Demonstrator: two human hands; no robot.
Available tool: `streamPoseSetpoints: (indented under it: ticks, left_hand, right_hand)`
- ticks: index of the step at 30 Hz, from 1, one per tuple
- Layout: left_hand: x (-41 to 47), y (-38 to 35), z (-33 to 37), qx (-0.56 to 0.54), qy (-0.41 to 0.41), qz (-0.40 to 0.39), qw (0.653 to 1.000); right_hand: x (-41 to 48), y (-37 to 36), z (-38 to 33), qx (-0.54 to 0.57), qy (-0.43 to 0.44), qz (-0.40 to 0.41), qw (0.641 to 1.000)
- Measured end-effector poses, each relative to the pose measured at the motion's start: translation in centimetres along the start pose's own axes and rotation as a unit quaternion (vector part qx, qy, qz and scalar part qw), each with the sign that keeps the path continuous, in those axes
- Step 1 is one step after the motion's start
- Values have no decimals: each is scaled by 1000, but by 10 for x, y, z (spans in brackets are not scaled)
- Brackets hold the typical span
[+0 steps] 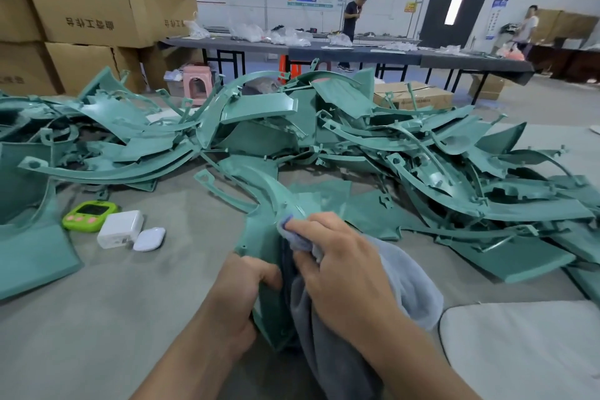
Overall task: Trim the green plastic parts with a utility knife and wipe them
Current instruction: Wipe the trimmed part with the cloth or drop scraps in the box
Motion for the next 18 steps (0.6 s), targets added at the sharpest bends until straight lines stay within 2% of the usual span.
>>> streamPoseSetpoints:
  ticks: [3, 6, 10, 14, 18]
  left_hand:
    - [-4, -3, 3, 33, -19, 27, 999]
    - [-6, -5, 6, 24, -37, 43, 998]
    - [-1, 8, 7, -51, -35, 54, 997]
    - [-3, 9, 6, -74, -5, 7, 997]
    - [-1, 19, 7, -137, -10, 45, 989]
  right_hand:
    - [16, 12, 14, -44, -71, 66, 994]
    - [23, 14, 22, -28, -129, 76, 988]
    - [14, 8, 36, -60, -149, -1, 987]
    - [11, 17, 43, -72, -143, -76, 984]
    - [6, 28, 58, -134, -164, -130, 969]
Point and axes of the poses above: each hand's wrist, its own x-axis towards the middle knuckle, its own y-axis out of the back of the hand, z = x × y, the point moved 7 cm from there along x, towards the middle knuckle, and after that the axes turned 3 degrees about -x, right-handed, at the moved point
